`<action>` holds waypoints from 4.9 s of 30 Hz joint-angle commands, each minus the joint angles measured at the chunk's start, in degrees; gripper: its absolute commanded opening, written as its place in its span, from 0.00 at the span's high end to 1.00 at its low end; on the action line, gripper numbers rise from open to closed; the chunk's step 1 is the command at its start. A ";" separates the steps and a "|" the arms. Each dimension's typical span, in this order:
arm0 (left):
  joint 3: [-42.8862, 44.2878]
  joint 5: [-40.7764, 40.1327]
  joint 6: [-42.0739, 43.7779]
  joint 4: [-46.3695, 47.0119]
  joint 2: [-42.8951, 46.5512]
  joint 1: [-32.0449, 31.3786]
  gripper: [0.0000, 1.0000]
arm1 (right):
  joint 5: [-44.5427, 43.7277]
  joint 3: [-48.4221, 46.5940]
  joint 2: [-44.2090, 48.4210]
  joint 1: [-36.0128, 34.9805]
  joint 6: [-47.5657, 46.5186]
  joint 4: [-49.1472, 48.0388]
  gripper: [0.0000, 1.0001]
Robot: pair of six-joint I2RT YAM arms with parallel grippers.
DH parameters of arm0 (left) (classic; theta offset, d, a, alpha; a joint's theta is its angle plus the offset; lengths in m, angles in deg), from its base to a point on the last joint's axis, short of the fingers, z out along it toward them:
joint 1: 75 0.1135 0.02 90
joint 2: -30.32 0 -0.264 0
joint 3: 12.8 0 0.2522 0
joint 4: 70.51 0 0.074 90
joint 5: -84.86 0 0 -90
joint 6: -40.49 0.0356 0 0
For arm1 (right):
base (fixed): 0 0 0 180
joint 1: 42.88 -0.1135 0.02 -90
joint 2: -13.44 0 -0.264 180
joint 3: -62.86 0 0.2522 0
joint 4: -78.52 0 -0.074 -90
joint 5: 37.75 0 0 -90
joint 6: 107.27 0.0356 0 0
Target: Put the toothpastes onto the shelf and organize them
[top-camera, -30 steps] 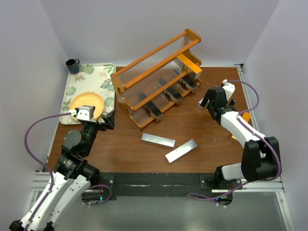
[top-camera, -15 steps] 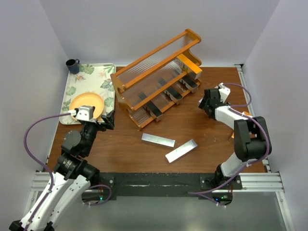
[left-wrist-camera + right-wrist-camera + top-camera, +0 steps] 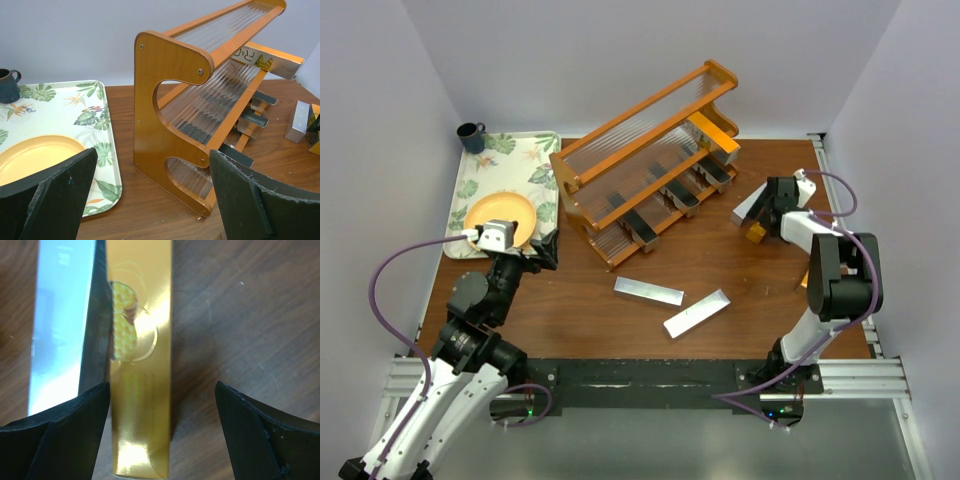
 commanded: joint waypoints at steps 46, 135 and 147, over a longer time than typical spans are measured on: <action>-0.93 3.25 0.52 2.62 0.52 -0.33 0.00 | 18.83 7.25 7.65 6.18 -7.04 4.59 0.47; 35.80 23.03 18.36 24.07 -91.32 -26.26 0.09 | 3.10 22.90 68.75 -23.00 -11.35 17.95 0.02; 35.98 25.13 16.60 26.44 -94.49 -26.17 0.39 | 4.86 22.90 68.05 -23.08 -12.49 17.69 0.02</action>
